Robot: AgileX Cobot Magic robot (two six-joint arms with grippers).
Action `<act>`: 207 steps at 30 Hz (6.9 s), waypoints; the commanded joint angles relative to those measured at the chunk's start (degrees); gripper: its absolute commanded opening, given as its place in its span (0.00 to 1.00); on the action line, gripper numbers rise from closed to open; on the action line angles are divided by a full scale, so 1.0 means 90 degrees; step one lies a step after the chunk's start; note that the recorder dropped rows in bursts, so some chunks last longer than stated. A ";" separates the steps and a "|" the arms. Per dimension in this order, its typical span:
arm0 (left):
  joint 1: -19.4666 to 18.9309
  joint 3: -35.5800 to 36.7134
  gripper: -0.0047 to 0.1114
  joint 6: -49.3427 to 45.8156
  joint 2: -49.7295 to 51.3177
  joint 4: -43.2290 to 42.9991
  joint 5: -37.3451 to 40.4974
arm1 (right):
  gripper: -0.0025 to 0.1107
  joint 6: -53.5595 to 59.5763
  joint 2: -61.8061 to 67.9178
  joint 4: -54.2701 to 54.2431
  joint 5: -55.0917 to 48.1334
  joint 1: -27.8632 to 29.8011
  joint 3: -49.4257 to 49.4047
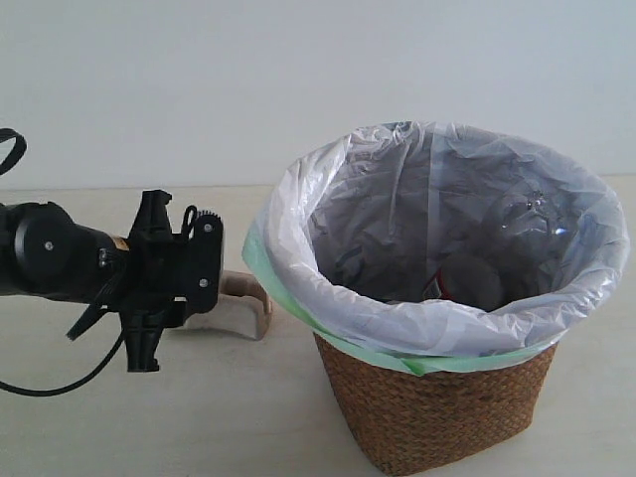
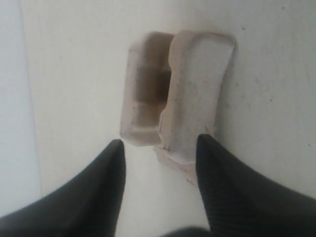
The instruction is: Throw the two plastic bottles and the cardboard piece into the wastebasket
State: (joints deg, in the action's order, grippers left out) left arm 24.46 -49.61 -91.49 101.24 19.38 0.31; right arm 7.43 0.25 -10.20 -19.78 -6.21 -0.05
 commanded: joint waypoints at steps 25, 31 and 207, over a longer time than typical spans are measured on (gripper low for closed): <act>0.0019 -0.2961 0.30 0.2441 0.0793 -0.1591 0.4776 | 0.02 0.0026 -0.0028 0.0043 0.0014 0.0037 0.0006; 0.0019 -0.2965 0.30 0.3370 0.0732 -0.1560 0.3276 | 0.02 0.0026 -0.0028 0.0043 0.0026 0.0037 0.0006; -0.0871 -0.0401 0.07 1.0556 -0.5647 -0.1560 0.5844 | 0.02 0.0026 -0.0028 0.0043 0.0027 0.0037 0.0006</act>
State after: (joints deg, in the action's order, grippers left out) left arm 16.54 -54.52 2.92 53.78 4.44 53.73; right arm 7.43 0.25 -10.20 -19.78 -6.21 -0.05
